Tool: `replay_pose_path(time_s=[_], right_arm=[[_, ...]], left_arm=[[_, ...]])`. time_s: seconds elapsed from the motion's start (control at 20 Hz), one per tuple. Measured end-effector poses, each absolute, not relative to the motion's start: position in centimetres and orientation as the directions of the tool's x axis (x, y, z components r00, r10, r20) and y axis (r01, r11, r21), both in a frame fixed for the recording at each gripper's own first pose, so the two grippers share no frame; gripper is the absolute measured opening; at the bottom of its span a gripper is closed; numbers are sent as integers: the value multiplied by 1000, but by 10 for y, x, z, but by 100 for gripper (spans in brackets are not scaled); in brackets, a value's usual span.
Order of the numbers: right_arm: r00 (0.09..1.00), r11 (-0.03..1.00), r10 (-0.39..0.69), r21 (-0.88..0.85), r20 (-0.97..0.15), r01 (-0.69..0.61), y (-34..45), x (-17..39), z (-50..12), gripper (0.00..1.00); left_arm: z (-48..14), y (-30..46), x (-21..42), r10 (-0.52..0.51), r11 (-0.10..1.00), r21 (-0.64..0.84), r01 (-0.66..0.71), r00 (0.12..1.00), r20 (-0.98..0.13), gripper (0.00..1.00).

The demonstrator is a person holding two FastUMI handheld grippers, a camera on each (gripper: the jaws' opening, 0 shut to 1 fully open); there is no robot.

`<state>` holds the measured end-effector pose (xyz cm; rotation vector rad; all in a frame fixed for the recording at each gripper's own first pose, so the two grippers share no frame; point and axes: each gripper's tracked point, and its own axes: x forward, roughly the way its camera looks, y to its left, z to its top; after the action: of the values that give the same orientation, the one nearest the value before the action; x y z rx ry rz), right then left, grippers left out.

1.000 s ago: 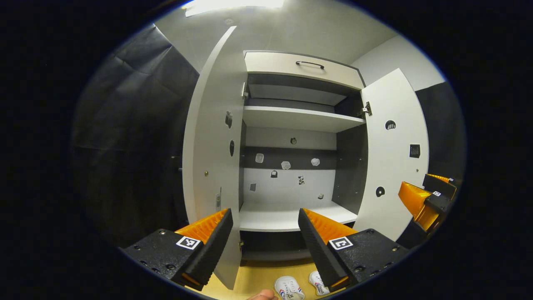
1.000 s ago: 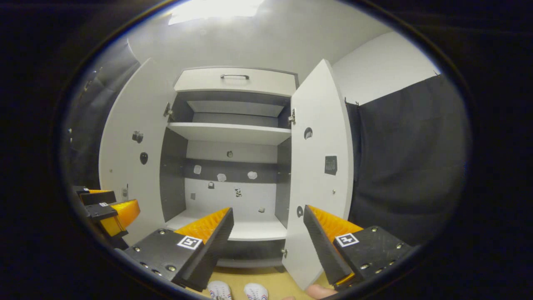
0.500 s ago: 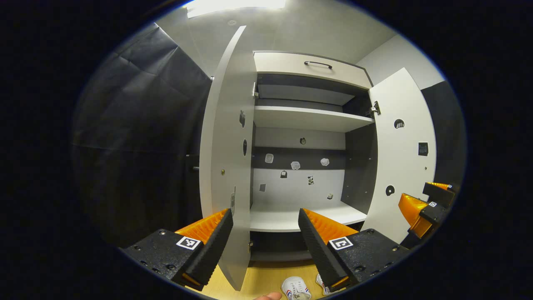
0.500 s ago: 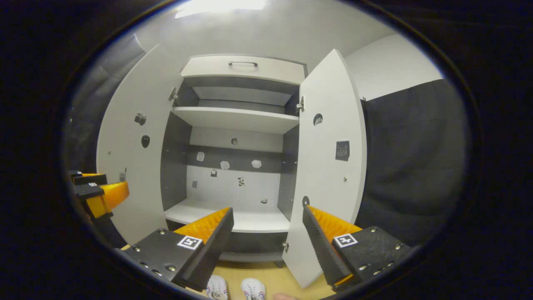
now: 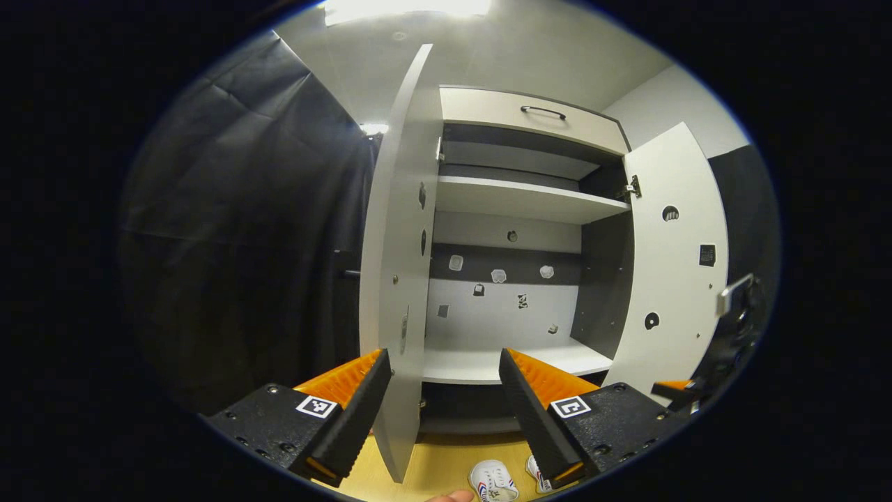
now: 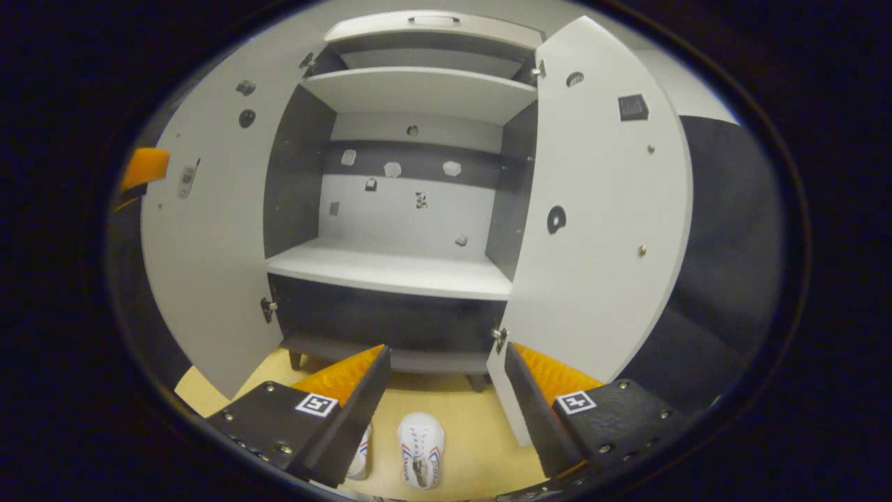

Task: Grab one shoe with the right hand and put it into the shoe cabinet, grab the other shoe with the left hand and put it into the shoe cabinet; then close the right door with the right hand and the left door with the left hand.

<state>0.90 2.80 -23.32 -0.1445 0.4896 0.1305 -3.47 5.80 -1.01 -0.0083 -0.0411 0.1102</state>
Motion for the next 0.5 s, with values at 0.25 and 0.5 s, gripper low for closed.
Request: replay_pose_path(time_s=[0.25, 0.5], right_arm=[[705, 974, 108, -67, -701, -215, 31, -14, -336, 77], [486, 962, 85, -54, -870, -266, 24, -44, -431, 63]], left_arm=[[-16, 66, -47, 129, 991, -36, -128, 991, 34, 96], [-9, 81, -64, 165, 986, -43, -162, 983, 79, 96]])
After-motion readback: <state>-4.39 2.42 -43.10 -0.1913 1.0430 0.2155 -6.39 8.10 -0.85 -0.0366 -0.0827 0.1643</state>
